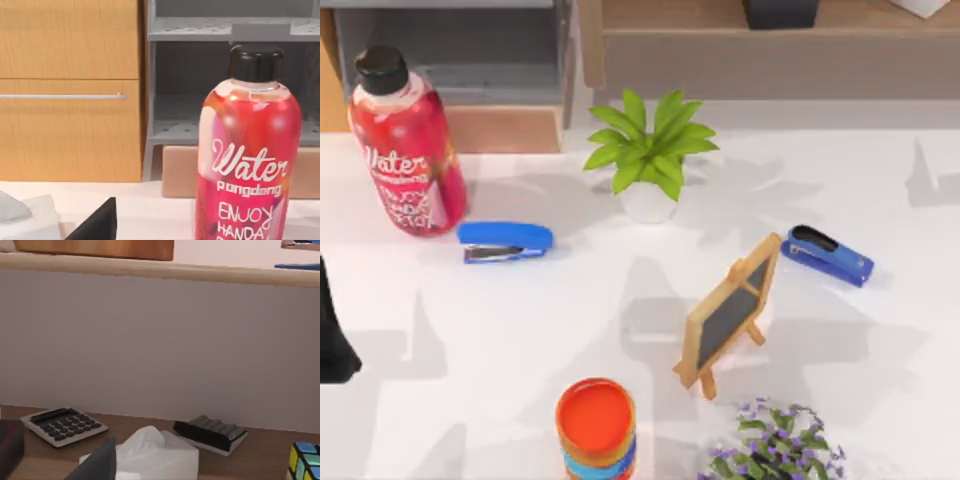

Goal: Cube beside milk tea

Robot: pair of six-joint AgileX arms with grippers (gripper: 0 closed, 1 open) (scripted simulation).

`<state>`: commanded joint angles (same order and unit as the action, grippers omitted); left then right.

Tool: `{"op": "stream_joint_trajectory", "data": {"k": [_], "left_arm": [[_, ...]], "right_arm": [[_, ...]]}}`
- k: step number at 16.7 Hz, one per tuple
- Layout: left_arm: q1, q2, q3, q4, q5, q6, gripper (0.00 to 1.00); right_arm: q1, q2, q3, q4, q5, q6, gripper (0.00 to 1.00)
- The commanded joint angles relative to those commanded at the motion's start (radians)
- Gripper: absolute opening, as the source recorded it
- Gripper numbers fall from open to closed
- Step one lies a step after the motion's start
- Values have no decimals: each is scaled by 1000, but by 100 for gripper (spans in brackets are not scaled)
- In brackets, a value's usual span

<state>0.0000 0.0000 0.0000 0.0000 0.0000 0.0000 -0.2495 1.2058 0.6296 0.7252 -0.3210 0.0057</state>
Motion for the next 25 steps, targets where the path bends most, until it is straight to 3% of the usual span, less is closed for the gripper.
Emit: {"op": "stream_joint_trajectory", "data": {"k": [5, 9, 18, 25], "left_arm": [[0, 0, 0, 0, 0, 0, 100], [0, 0, 0, 0, 0, 0, 100], [0, 0, 0, 0, 0, 0, 100], [0, 0, 0, 0, 0, 0, 100]], "right_arm": [[-103, 510, 178, 180, -43, 10, 100], [-150, 733, 288, 292, -56, 11, 100], [-154, 792, 334, 315, -53, 10, 100], [-118, 910, 538, 231, -13, 9, 100]]}}
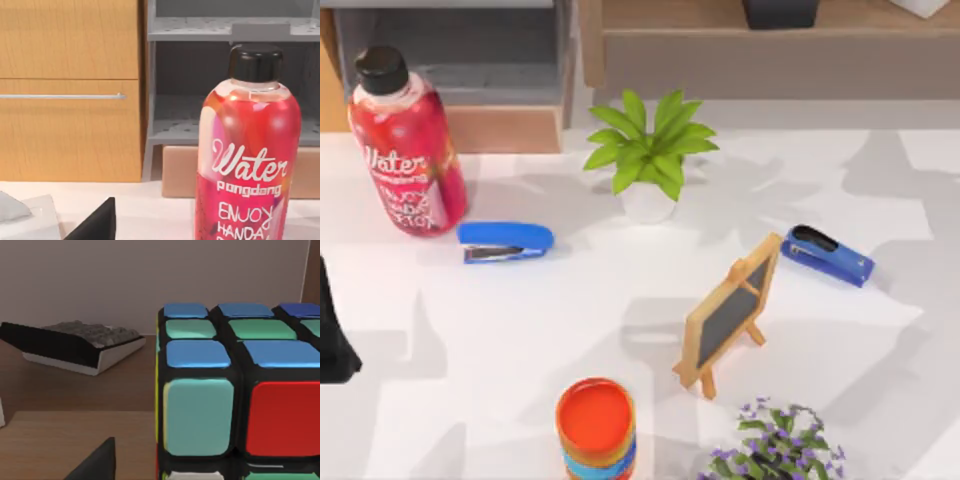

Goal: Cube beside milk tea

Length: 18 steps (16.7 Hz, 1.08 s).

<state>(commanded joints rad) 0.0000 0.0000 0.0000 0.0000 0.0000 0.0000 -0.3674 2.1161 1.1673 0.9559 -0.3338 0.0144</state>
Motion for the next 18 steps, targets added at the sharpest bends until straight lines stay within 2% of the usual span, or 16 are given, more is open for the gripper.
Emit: {"op": "stream_joint_trajectory", "data": {"k": [7, 18], "left_arm": [[0, 0, 0, 0, 0, 0, 100], [0, 0, 0, 0, 0, 0, 100]], "right_arm": [[7, 40, 57, -19, 8, -1, 100], [7, 40, 57, -19, 8, -1, 17]]}}
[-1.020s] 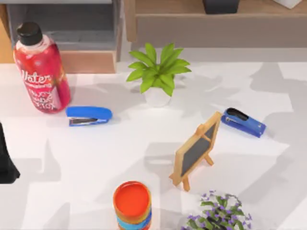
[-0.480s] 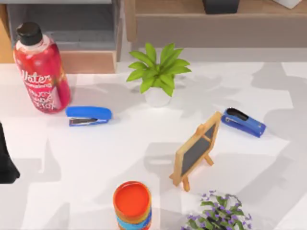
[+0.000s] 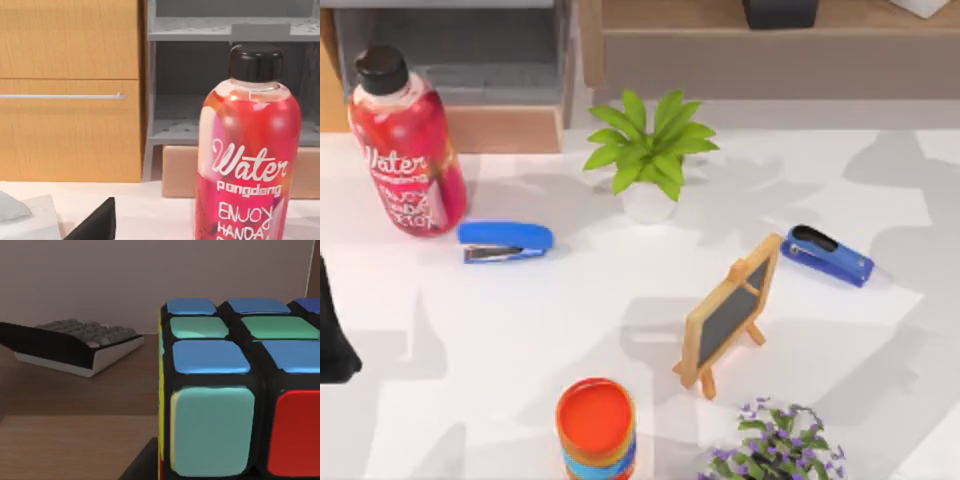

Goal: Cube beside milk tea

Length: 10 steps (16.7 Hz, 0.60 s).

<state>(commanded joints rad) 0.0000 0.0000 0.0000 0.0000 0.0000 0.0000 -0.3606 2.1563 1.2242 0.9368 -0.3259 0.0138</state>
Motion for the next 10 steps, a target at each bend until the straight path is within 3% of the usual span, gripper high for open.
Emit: {"op": "stream_joint_trajectory", "data": {"k": [2, 3, 10], "left_arm": [[0, 0, 0, 0, 0, 0, 100], [0, 0, 0, 0, 0, 0, 100], [0, 0, 0, 0, 0, 0, 100]], "right_arm": [[0, 0, 0, 0, 0, 0, 2], [0, 0, 0, 0, 0, 0, 0], [0, 0, 0, 0, 0, 0, 0]]}}
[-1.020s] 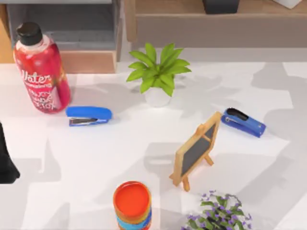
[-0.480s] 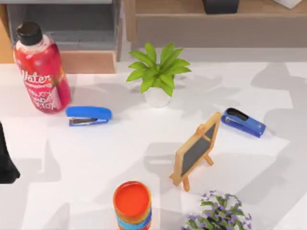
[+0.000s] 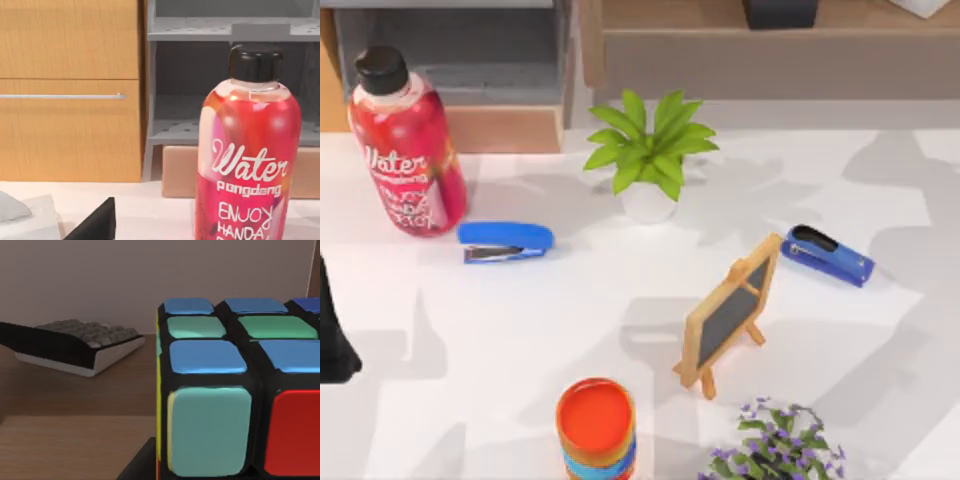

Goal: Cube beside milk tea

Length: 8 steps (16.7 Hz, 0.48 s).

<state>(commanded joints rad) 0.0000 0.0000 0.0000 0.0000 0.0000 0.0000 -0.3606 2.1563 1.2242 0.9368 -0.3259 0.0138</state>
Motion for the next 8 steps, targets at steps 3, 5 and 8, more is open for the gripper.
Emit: {"op": "stream_joint_trajectory", "data": {"k": [3, 5, 8], "left_arm": [[0, 0, 0, 0, 0, 0, 100], [0, 0, 0, 0, 0, 0, 100], [0, 0, 0, 0, 0, 0, 100]], "right_arm": [[-3, -9, 2, -10, 0, 1, 0], [-3, -18, 6, -23, -1, 2, 0], [-3, -26, 9, -33, -1, 2, 0]]}}
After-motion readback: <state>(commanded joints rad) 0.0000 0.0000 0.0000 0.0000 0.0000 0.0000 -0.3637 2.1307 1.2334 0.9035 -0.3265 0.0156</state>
